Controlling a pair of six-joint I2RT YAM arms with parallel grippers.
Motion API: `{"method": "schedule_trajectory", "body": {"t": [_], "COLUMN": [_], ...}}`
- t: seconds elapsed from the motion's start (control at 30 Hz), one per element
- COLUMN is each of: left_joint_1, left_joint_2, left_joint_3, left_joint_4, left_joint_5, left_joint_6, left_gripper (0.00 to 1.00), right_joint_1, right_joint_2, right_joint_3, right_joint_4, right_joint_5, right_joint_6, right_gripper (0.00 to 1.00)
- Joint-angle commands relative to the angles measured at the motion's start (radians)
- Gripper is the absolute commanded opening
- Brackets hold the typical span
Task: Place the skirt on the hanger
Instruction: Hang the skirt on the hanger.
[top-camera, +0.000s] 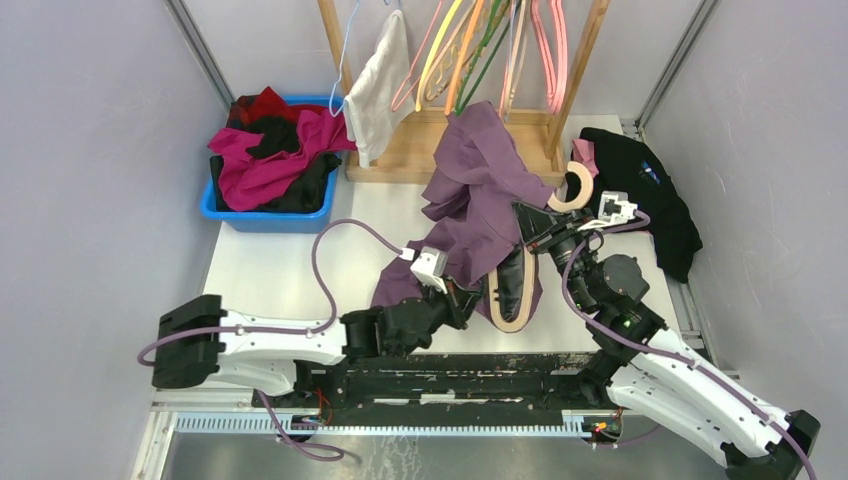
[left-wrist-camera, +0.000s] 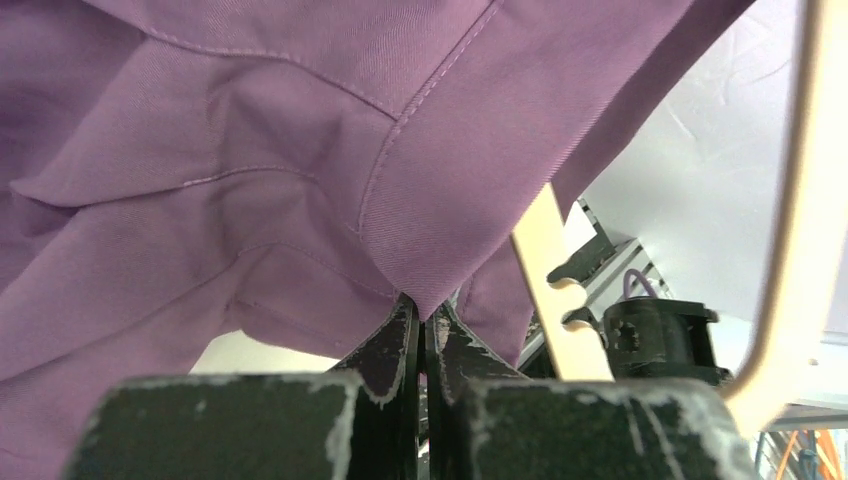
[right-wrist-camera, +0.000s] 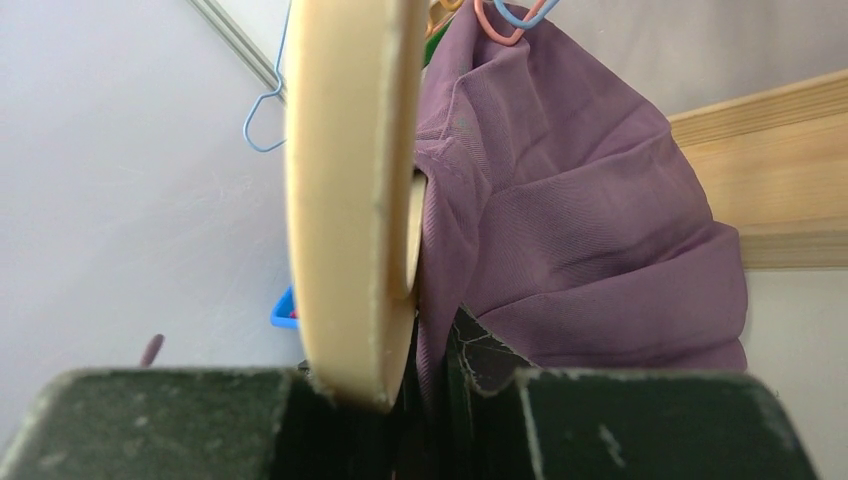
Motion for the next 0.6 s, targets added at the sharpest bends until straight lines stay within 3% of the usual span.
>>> {"method": "schedule_trajectory", "body": {"t": [0.0,0.3,0.57], "left_joint_1": [-0.013,-0.043,-0.048], "left_joint_2": [-0.131,-0.133,-0.040], "left_joint_3": [0.044,0.229,0.380], "left_joint_4": [-0.110,-0.333,-0.372], "left_joint_5": [-0.011,0.209,0.403], "left_joint_6": [-0.024,-0.015,0.009], "left_gripper": [0.03,0.03,0.03], "right_joint_1": [0.006,0.007,0.009], "right_joint_2": [-0.031,0.009,0.080], "right_joint_3": [0.011,-0.034,-0.012], "right_joint_4": [0.119,0.175,0.225], "right_joint_5": [0.028,0.056,0.084], "right_joint_6": [-0.002,-0.020,-0.048], "right_gripper": [0.01,0.01,0.01]}}
